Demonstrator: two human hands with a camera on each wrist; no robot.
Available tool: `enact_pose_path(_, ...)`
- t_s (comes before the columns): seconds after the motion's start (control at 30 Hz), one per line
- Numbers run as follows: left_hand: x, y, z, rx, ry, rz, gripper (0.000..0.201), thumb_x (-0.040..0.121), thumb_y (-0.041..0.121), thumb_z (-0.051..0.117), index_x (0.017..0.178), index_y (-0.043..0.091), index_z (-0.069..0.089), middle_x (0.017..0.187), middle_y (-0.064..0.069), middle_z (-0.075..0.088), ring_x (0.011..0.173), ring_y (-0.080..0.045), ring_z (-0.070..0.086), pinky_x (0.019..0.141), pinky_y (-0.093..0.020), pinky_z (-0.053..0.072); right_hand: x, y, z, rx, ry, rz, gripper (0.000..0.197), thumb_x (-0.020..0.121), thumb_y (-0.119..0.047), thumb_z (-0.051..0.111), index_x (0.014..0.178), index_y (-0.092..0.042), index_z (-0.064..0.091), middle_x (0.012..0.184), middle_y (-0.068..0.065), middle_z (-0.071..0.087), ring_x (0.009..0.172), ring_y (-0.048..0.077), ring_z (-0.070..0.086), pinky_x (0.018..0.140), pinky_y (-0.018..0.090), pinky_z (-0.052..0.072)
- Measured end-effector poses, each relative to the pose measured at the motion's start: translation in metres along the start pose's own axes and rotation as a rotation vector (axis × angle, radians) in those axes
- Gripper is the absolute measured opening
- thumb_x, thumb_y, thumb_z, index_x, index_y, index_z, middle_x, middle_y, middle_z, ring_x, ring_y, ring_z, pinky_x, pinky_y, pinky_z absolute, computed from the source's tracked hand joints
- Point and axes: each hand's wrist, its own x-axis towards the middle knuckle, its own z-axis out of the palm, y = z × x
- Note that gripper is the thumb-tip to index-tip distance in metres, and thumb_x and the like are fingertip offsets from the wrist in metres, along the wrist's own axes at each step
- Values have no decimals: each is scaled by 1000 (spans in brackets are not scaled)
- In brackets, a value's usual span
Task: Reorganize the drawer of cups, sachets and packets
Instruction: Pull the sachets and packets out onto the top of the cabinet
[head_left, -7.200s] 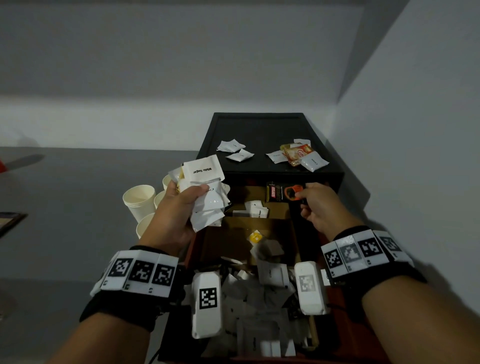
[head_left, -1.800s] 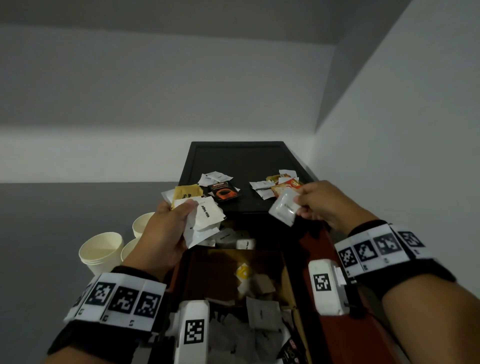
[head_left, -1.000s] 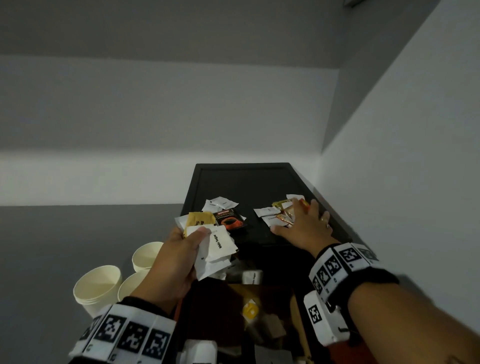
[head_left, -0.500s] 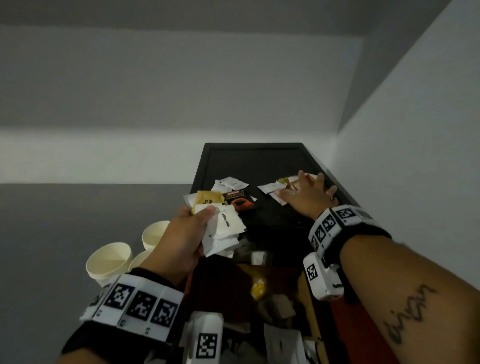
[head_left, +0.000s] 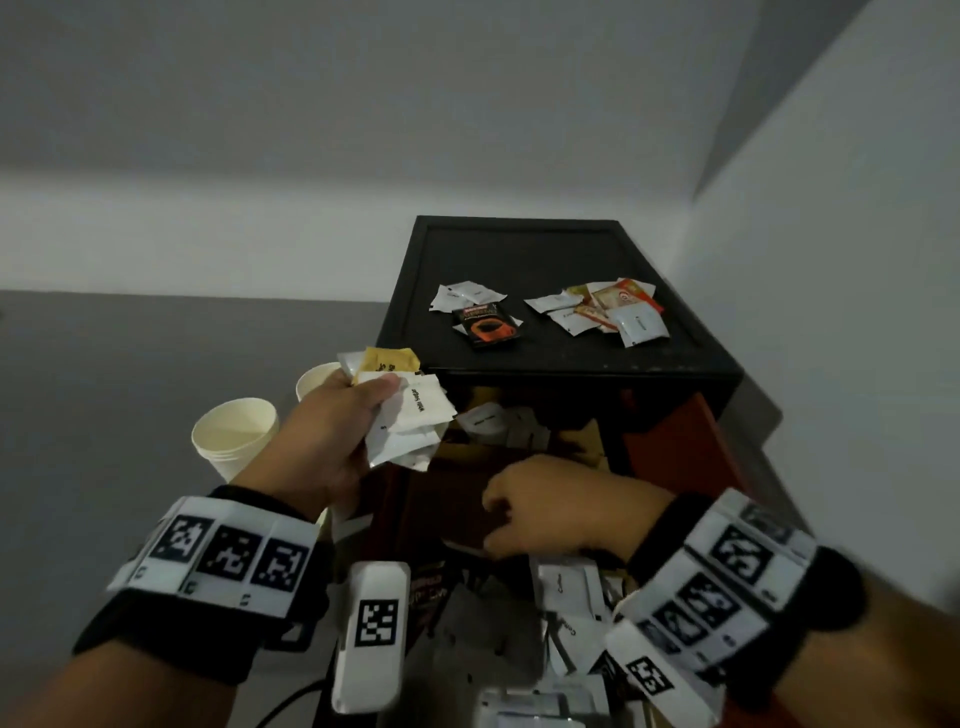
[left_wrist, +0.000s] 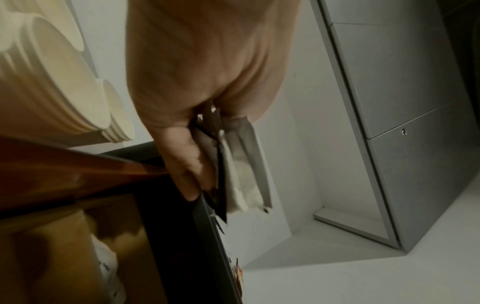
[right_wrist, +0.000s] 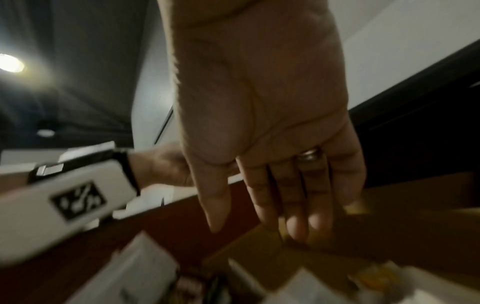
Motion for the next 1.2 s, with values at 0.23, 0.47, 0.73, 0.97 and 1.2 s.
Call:
enact_pose_path(0.23,-10,-5,2,-8,-28,-22,21,98,9,44,114,-1,51,92,-19,65,65,-28,67,41,-31,52,26,-6,22,-100,-67,29,11,90,-4,47,82,-2,55,78,11,47,69,21,42,51,21,29)
enact_pose_path(0.47,-13,-5,0,-37,-9,-8,24,97,8,45,119,-3,49,90,-19,64,61,-27,68,39,-32,51,-2,23,-14,609,273,41,15,85,-6,64,76,-17,60,69,-2,61,59,4,55,52,11,43)
enact_pose_path(0.73,-11,-8,2,-6,-42,-10,26,98,9,45,121,-3,50,100,-23,65,68,-29,68,42,-32,52,-10,43,-20,783,391,168,15,91,-8,56,102,-13,65,88,1,68,64,4,57,54,13,45)
enact_pose_path(0.97,-13,-9,2,-14,-29,-4,12,98,8,44,104,5,54,89,-17,66,59,-24,69,41,-33,52,22,69,-2,1219,528,413,34,93,2,48,125,-8,51,121,14,54,108,24,59,80,24,52)
enact_pose_path(1.2,-14,-8,4,-19,-27,-1,11,98,7,43,97,7,54,84,-14,66,57,-21,69,41,-32,53,29,79,5,246,263,591,51,90,-18,54,138,-7,41,142,16,39,127,30,42,102,32,40)
